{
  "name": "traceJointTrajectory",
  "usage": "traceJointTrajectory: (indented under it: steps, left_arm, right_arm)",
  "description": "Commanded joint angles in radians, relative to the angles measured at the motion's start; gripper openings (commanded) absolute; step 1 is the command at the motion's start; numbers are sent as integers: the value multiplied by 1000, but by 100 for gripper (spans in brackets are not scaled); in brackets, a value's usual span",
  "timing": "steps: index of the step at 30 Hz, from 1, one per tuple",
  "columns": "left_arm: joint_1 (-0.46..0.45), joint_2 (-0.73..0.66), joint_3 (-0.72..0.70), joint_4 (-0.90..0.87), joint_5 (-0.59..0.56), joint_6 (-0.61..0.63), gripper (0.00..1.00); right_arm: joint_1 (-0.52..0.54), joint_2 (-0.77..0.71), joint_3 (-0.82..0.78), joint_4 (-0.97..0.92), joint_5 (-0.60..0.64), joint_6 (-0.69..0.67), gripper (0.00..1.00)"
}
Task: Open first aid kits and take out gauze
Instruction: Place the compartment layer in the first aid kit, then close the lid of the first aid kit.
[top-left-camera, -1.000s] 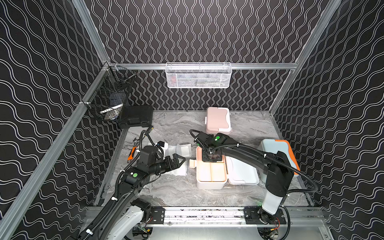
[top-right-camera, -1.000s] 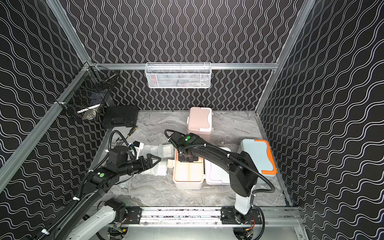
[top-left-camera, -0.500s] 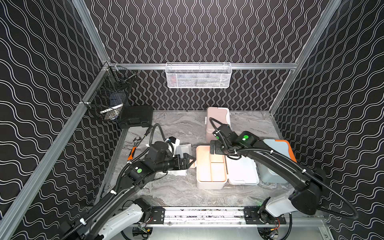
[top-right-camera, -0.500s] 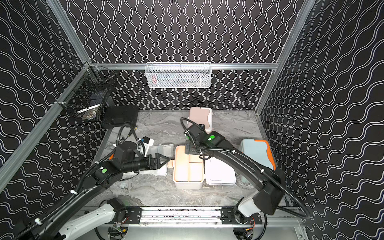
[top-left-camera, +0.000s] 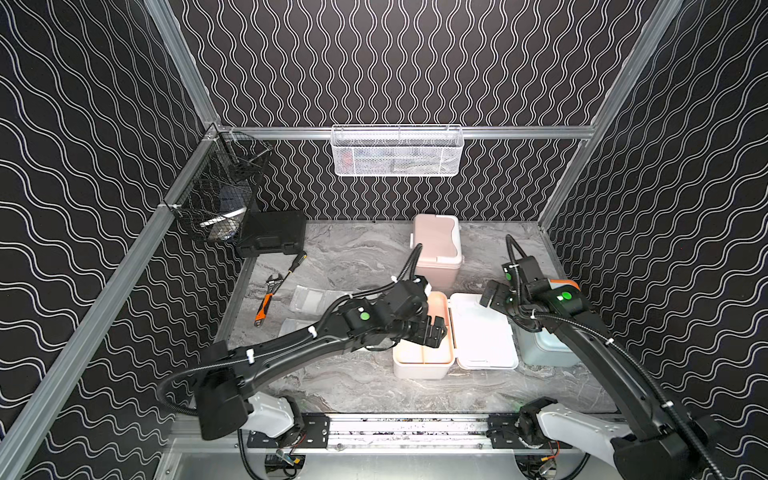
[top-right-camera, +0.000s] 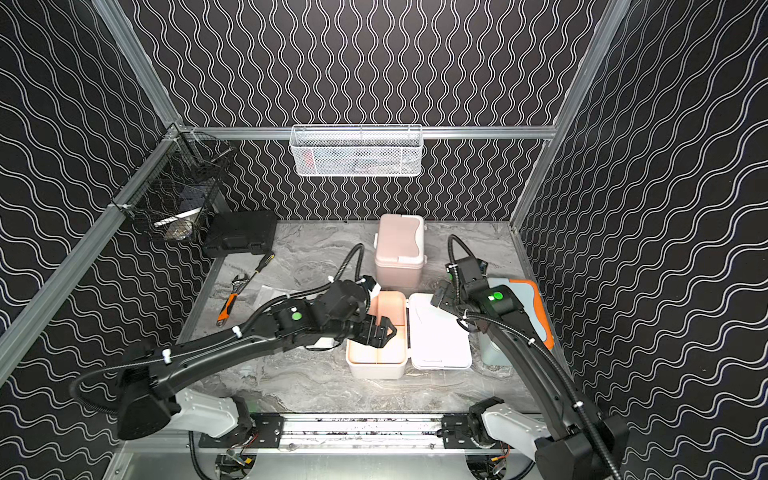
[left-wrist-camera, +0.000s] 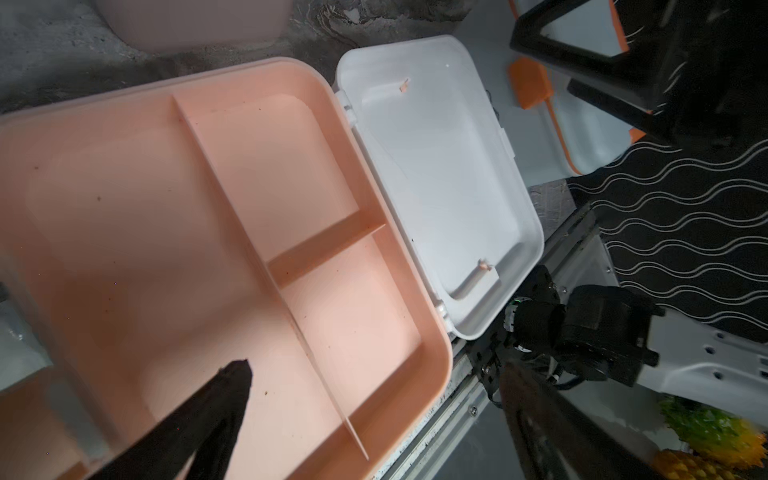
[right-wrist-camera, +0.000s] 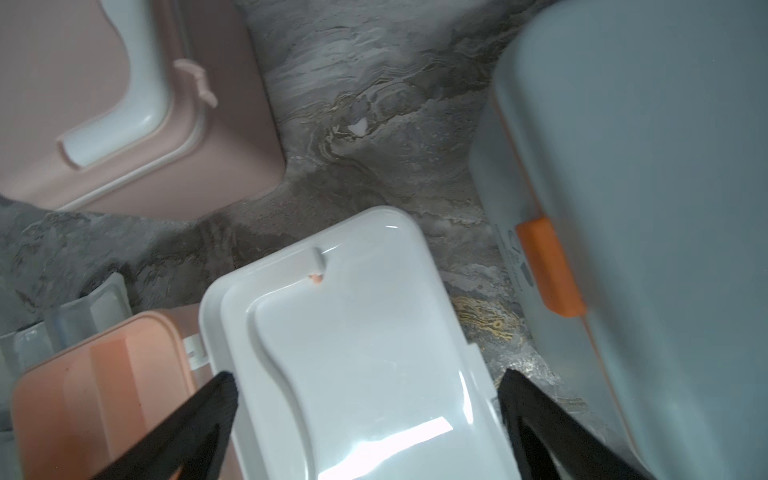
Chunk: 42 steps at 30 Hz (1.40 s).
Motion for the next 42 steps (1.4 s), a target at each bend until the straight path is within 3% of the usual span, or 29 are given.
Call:
traceJointTrajectory:
  steps: [1, 11, 24, 42]
  left_arm:
    - [1, 66, 36, -38, -51, 38, 99]
    - [4, 131, -12, -6, -75, 16, 99]
    - [24, 103, -99, 43, -51, -1, 99]
    - [27, 97, -127, 94, -14, -10, 99]
  right_arm:
    - [-59, -38, -44, 35, -30, 4, 100]
    - [-222, -30, -170, 126, -255, -44, 100]
    - [-254, -15, -312, 322, -551, -16, 100]
    - [-254, -90, -108, 176, -668, -20, 100]
